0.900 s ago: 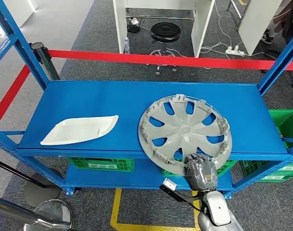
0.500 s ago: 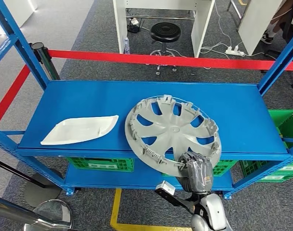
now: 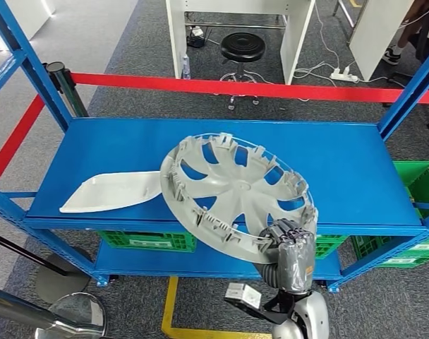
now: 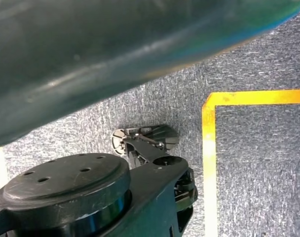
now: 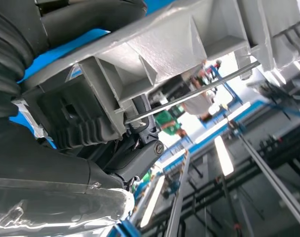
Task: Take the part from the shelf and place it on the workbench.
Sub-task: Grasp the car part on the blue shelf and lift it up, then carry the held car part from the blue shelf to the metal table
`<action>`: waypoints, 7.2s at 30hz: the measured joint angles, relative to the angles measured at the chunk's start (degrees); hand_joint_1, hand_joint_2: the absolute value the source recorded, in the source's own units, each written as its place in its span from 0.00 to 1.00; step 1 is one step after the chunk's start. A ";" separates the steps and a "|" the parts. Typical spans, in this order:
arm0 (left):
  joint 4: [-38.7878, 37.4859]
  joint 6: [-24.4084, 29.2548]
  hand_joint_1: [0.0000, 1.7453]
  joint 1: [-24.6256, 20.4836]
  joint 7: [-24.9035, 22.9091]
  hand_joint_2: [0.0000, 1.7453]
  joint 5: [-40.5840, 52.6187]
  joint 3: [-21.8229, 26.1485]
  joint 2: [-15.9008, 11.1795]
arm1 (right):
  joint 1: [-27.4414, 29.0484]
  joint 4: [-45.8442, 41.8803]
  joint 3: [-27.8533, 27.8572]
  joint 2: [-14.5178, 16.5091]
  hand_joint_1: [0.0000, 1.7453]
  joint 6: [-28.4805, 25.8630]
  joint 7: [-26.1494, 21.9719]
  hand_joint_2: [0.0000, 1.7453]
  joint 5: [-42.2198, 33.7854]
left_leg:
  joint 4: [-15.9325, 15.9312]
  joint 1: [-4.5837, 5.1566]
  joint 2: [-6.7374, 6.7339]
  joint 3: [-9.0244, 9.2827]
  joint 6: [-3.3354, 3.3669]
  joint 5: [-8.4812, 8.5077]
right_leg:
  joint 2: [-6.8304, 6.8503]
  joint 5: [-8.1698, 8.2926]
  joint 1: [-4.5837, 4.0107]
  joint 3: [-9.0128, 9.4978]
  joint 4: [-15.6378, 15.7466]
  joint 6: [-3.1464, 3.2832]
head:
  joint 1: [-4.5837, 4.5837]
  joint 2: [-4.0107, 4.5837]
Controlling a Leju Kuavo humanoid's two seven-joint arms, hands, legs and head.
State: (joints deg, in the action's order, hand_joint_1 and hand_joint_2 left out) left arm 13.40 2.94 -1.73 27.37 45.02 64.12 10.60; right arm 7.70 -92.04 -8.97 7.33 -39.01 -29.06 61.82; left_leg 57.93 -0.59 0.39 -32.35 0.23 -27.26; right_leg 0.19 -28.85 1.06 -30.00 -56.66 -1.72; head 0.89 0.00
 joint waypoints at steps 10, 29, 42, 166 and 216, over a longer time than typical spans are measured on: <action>0.00 0.75 0.00 -0.01 0.09 0.00 0.05 0.93 0.25 | 2.02 -4.83 3.23 4.48 1.00 0.02 -6.61 1.00 -4.70 | 0.00 0.00 0.00 0.00 0.00 0.00 | 0.00 0.00 0.00 0.00 0.00 0.00 | 0.00 0.00; 0.01 0.33 0.00 -0.18 3.01 1.00 -0.22 3.71 0.55 | 5.67 -12.27 3.97 5.96 1.00 0.04 -10.73 1.00 -7.52 | 0.03 0.24 0.03 -0.02 0.55 -0.09 | 0.02 0.27 0.21 0.14 0.56 -0.54 | -0.03 0.00; 0.04 1.02 0.00 -0.44 3.27 1.00 0.25 3.96 0.74 | 6.06 -12.76 2.55 5.65 1.00 0.04 -10.80 1.00 -9.86 | -0.99 -0.22 0.07 0.67 0.31 0.74 | -0.39 0.39 0.78 -1.65 -1.88 -1.29 | 0.46 0.00; -0.35 0.78 0.00 -1.93 -2.23 1.00 26.96 -7.97 3.70 | 34.11 -48.24 8.84 11.24 1.00 0.02 14.81 1.00 13.49 | -2.07 0.17 -4.76 4.27 -0.29 -2.04 | 2.89 0.76 0.34 -1.96 -1.14 -1.81 | 1.95 0.00; -0.35 1.28 0.00 -1.81 -3.95 1.00 27.65 -7.84 3.36 | 32.39 -49.15 8.99 11.24 1.00 0.02 16.51 1.00 17.12 | -1.12 0.17 2.63 2.71 0.89 -1.50 | -5.87 1.28 -0.26 -4.57 -2.16 0.11 | 1.57 0.00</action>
State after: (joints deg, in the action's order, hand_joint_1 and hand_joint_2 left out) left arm 13.05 4.22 -3.54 23.43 72.67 56.28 13.95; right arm 40.09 -141.20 0.02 18.58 -38.99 -12.55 78.95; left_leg 56.81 -0.43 3.01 -29.64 1.13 -28.77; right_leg -5.69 -27.57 0.79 -34.57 -58.82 -1.61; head 2.47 0.00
